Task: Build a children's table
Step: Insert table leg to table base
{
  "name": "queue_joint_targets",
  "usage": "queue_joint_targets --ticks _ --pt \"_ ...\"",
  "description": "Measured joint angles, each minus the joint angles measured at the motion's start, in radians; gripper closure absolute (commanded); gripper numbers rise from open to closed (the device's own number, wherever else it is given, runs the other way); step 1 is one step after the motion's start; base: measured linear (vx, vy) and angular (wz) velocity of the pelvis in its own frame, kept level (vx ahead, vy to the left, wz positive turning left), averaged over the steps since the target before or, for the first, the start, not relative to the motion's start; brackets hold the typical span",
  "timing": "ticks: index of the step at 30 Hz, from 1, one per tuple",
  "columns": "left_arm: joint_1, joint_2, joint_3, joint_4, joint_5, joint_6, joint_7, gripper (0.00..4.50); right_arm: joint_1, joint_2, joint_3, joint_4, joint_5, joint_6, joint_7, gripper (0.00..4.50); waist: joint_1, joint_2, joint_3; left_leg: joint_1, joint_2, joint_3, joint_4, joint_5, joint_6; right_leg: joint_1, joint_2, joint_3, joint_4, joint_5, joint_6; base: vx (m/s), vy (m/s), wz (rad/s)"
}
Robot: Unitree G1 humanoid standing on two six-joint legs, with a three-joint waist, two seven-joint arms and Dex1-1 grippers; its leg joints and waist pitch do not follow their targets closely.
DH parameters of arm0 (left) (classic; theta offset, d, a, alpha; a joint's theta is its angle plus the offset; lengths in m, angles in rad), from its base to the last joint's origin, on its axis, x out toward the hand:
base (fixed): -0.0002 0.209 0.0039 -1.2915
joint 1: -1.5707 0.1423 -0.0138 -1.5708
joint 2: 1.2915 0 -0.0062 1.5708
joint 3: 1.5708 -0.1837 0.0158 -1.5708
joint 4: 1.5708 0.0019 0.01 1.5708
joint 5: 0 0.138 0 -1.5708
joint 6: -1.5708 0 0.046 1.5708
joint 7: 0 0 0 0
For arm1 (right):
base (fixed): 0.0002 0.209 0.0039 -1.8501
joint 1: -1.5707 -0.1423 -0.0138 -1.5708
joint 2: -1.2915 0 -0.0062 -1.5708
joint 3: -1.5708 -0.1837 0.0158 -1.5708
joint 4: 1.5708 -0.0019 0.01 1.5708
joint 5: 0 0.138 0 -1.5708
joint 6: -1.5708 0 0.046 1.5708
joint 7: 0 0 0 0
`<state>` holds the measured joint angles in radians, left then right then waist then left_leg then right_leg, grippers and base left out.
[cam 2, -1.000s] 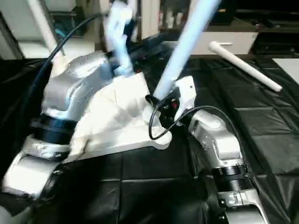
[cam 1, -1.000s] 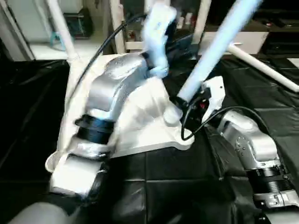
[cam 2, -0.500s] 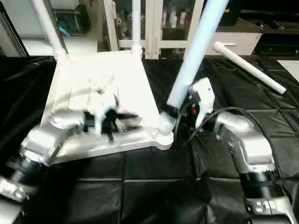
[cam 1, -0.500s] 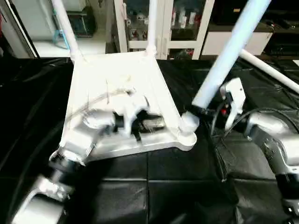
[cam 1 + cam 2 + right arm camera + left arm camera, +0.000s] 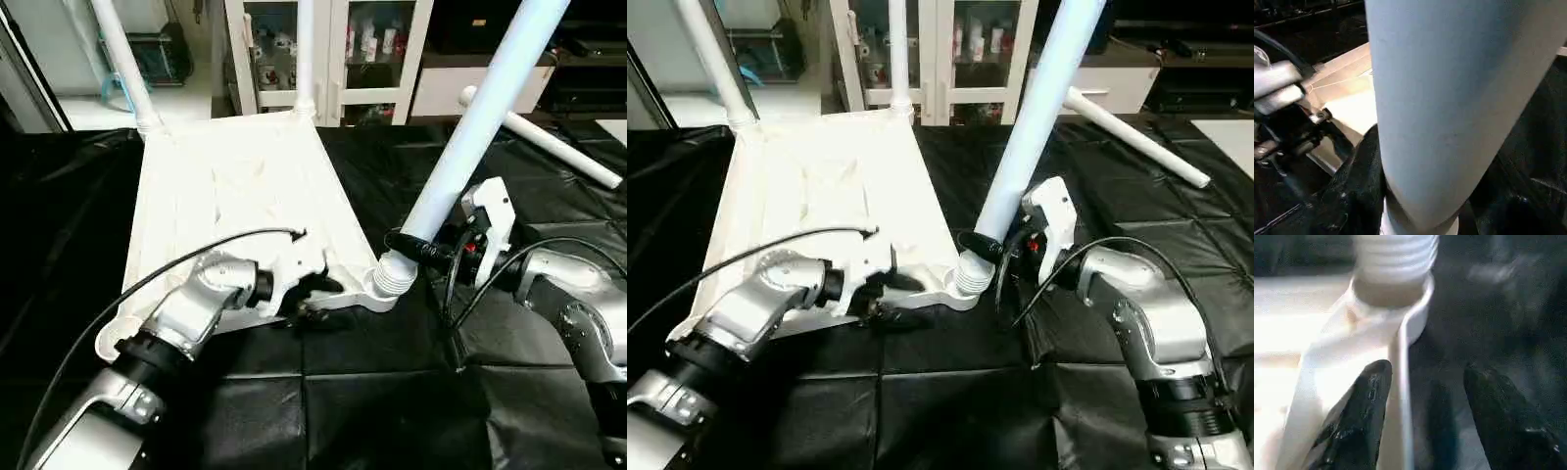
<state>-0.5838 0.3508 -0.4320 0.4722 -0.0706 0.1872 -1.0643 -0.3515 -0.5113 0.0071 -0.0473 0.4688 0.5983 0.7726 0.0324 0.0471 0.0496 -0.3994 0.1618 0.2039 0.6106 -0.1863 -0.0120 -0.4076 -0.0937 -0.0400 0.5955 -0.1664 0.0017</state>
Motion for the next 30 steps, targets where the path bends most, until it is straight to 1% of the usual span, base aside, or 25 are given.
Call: queue_joint_targets --ticks 2,3,4,7,8,9,13,14,15,17,19,20,23,26,28,29,30 --pt "-0.011 0.0 0.0 0.011 0.012 0.0 0.002 2.17 0.002 0.0 0.0 -0.018 0.003 0.01 -0.001 2.68 0.001 0.003 -0.001 0.0 0.001 0.0 0.0 0.0 0.0 0.0 0.0 -0.001 0.0 0.0 0.0 0.0 0.0 0.0" --pt "-0.013 0.0 0.0 0.013 0.017 0.001 0.002 2.47 0.002 0.0 0.0 -0.025 0.005 0.01 -0.001 2.68 0.001 0.003 -0.001 0.0 0.001 0.0 0.0 0.0 0.0 0.0 0.0 -0.001 0.0 0.0 0.0 0.0 0.0 0.0" --pt "-0.014 0.0 0.0 0.015 0.023 0.004 0.002 2.56 0.002 0.0 -0.001 -0.029 0.006 0.01 -0.001 2.68 0.001 0.003 -0.001 0.0 0.001 0.0 0.0 0.0 0.0 0.0 0.0 -0.001 0.0 0.0 0.0 0.0 0.0 0.0" --pt "-0.02 0.001 -0.002 0.017 0.031 0.014 0.008 2.6 0.002 -0.001 -0.001 -0.029 0.006 0.011 -0.001 2.68 0.001 0.003 -0.001 0.0 0.0 0.0 0.0 0.0 0.0 0.0 0.0 0.0 0.0 0.0 0.0 0.0 0.0 0.0" --pt "-0.02 0.001 -0.001 0.017 0.032 0.017 0.008 2.89 0.002 -0.001 -0.001 -0.029 0.006 0.011 -0.001 2.68 0.001 0.003 -0.001 0.0 0.0 0.0 0.0 0.0 0.0 0.0 0.0 0.0 0.0 0.0 0.0 0.0 0.0 0.0" --pt "-0.02 0.002 -0.001 0.017 0.033 0.018 0.004 3.0 0.002 -0.001 -0.001 -0.029 0.006 0.011 -0.001 2.68 0.002 0.003 -0.001 0.0 0.0 0.0 0.0 0.0 0.0 0.0 0.0 0.0 0.0 0.0 0.0 0.0 0.0 0.0" --pt "-0.02 0.005 -0.001 0.017 0.045 0.018 -0.002 3.05 0.002 0.0 0.0 -0.029 0.005 0.011 -0.001 2.68 0.001 0.004 -0.001 0.001 0.0 0.0 0.0 0.0 0.0 0.0 0.0 0.0 0.0 0.0 0.0 0.0 0.0 0.0" --pt "-0.02 0.006 -0.001 0.015 0.048 0.019 -0.001 3.36 0.002 0.002 0.0 -0.027 0.004 0.011 -0.001 2.68 0.001 0.004 -0.001 0.001 0.0 0.0 0.0 0.0 0.0 0.0 0.0 0.0 0.001 0.0 0.0 0.0 0.0 0.0" --pt "-0.02 0.006 -0.001 0.015 0.048 0.022 -0.001 3.44 0.002 0.004 0.0 -0.026 0.004 0.011 -0.001 2.68 0.001 0.004 -0.001 0.001 0.0 0.0 0.0 0.0 0.0 0.0 0.0 0.0 0.001 0.0 0.0 0.0 0.0 0.0" --pt "-0.016 0.006 -0.001 0.009 0.049 0.026 -0.001 3.42 0.0 0.01 0.002 -0.021 0.0 0.011 -0.001 2.68 0.001 0.004 -0.001 0.002 0.0 0.0 0.0 0.0 0.0 0.001 0.0 0.0 0.001 0.0 0.0 0.0 0.0 0.0" --pt "-0.014 0.006 -0.003 0.005 0.052 0.03 -0.001 3.67 -0.001 0.013 0.003 -0.015 -0.005 0.011 -0.001 2.68 0.001 0.004 -0.001 0.002 0.0 0.0 0.0 0.0 0.0 0.001 0.0 0.0 0.001 0.0 0.0 0.0 0.0 0.0" --pt "-0.014 0.006 -0.003 0.003 0.055 0.032 -0.001 3.82 -0.004 0.015 0.006 -0.008 -0.008 0.01 -0.001 2.68 0.001 0.004 -0.001 0.002 0.0 0.0 0.0 0.0 0.0 0.001 0.0 0.0 0.001 0.0 0.0 0.0 0.0 0.0" --pt "-0.012 0.005 -0.004 0.0 0.059 0.036 -0.001 3.87 -0.013 0.017 0.025 0.015 -0.011 0.007 0.002 2.68 0.0 0.004 -0.001 0.005 0.0 0.0 0.0 0.0 0.0 0.004 0.0 0.0 0.0 0.0 0.0 0.0 0.0 0.0" --pt "-0.007 0.005 -0.004 -0.015 0.067 0.047 -0.001 4.28 -0.039 0.018 0.045 0.038 -0.029 0.003 0.02 2.68 -0.001 0.004 -0.001 0.006 0.0 0.0 0.0 0.0 0.0 0.004 0.0 0.0 0.0 0.0 0.0 0.0 0.0 0.0" --pt "-0.006 0.001 -0.003 -0.018 0.067 0.053 0.001 4.27 -0.05 0.018 0.05 0.06 -0.038 -0.001 0.033 2.68 -0.001 0.004 -0.001 0.006 0.0 0.0 0.0 0.0 0.0 0.005 0.0 0.0 0.0 0.0 0.0 0.0 0.0 0.0" --pt "-0.006 -0.001 -0.003 -0.018 0.067 0.054 0.001 4.43 -0.055 0.018 0.055 0.067 -0.041 -0.004 0.04 2.68 0.001 0.004 -0.001 0.006 0.0 0.0 0.0 0.0 0.0 0.005 0.0 0.0 0.0 0.0 0.0 0.0 0.0 0.0" --pt "-0.006 -0.002 -0.004 -0.018 0.067 0.054 0.001 4.43 -0.06 0.018 0.06 0.072 -0.045 -0.006 0.042 2.68 0.002 0.004 -0.001 0.006 0.0 0.0 0.0 0.0 0.0 0.005 0.0 0.0 0.0 0.0 0.0 0.0 0.0 0.0"
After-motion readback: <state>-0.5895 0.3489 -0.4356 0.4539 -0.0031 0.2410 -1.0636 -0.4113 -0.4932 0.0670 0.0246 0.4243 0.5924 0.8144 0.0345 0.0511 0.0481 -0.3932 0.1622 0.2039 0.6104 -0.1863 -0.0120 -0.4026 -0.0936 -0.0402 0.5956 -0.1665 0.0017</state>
